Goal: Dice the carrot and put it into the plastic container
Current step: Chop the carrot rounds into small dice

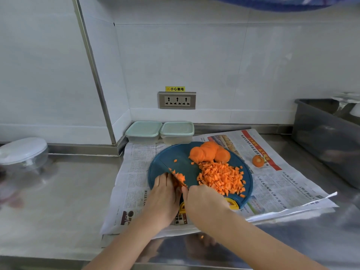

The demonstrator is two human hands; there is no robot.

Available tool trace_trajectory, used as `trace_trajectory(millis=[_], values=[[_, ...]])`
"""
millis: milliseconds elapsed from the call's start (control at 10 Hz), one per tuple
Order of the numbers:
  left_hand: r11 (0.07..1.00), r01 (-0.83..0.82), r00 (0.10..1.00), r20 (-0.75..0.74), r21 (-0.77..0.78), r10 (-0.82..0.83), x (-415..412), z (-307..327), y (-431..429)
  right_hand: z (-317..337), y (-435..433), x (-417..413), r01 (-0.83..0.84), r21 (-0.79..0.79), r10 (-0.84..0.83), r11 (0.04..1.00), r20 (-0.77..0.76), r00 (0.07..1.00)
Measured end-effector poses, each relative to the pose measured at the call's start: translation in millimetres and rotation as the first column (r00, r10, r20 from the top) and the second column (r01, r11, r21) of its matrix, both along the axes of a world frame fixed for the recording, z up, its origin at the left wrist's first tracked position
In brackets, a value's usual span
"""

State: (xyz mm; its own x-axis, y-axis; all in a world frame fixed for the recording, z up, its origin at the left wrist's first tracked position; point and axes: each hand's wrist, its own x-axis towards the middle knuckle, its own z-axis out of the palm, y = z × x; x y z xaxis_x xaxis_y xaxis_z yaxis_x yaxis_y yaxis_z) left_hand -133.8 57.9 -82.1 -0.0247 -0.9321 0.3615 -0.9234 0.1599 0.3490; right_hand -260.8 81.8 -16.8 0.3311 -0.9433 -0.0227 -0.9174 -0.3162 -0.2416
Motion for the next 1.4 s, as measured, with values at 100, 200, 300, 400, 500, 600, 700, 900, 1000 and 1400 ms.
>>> trace_trajectory(millis=[100, 200, 300, 400, 500, 600, 700, 900, 1000, 1400], values=[[1.000, 0.011, 1.000, 0.023, 0.003, -0.012, -2.1, 4.0, 1.6, -1.0, -4.7, 4.5, -0.003, 0.019, 0.004, 1.000, -0.041, 0.999], [1.000, 0.006, 1.000, 0.015, -0.001, -0.006, -2.5, 2.5, 0.1, -5.3, -12.8, 9.1, -0.003, 0.019, 0.004, 1.000, -0.043, 0.999], [1.000, -0.005, 1.000, -0.027, 0.014, 0.006, -2.1, -3.7, -2.5, -12.2, -23.4, 17.5, -0.015, 0.026, 0.016, 1.000, -0.037, 0.999], [1.000, 0.003, 0.999, -0.053, 0.000, -0.003, -0.1, -6.6, -3.7, -5.1, -36.8, 16.0, -0.010, 0.078, 0.003, 0.997, 0.087, 0.996], [1.000, 0.015, 0.995, -0.102, 0.007, -0.015, -1.0, -3.8, 1.8, 5.6, -42.2, -0.9, -0.020, 0.154, 0.000, 0.988, 0.127, 0.992], [0.998, -0.019, 0.997, -0.071, 0.058, 0.023, -2.3, -1.0, 4.7, 7.3, -38.5, -14.2, 0.009, 0.128, -0.028, 0.992, 0.146, 0.989], [0.989, -0.141, 0.989, 0.050, 0.033, 0.139, -3.5, 2.0, 7.6, 0.4, -28.7, -22.6, -0.038, 0.058, 0.026, 0.998, 0.190, 0.981], [0.970, -0.245, 0.968, 0.054, -0.009, 0.245, -3.9, -1.5, 10.1, -6.2, -17.2, -24.9, -0.103, -0.010, 0.103, 0.995, 0.134, 0.986], [0.974, -0.224, 0.969, 0.111, 0.031, 0.219, -5.9, 1.7, 9.8, -10.4, -16.0, -24.4, -0.114, 0.005, 0.113, 0.993, 0.092, 0.989], [0.981, -0.185, 0.982, 0.058, 0.056, 0.182, -4.5, -2.4, 3.6, -12.2, -24.3, -1.2, -0.185, 0.022, 0.185, 0.982, -0.005, 0.983]])
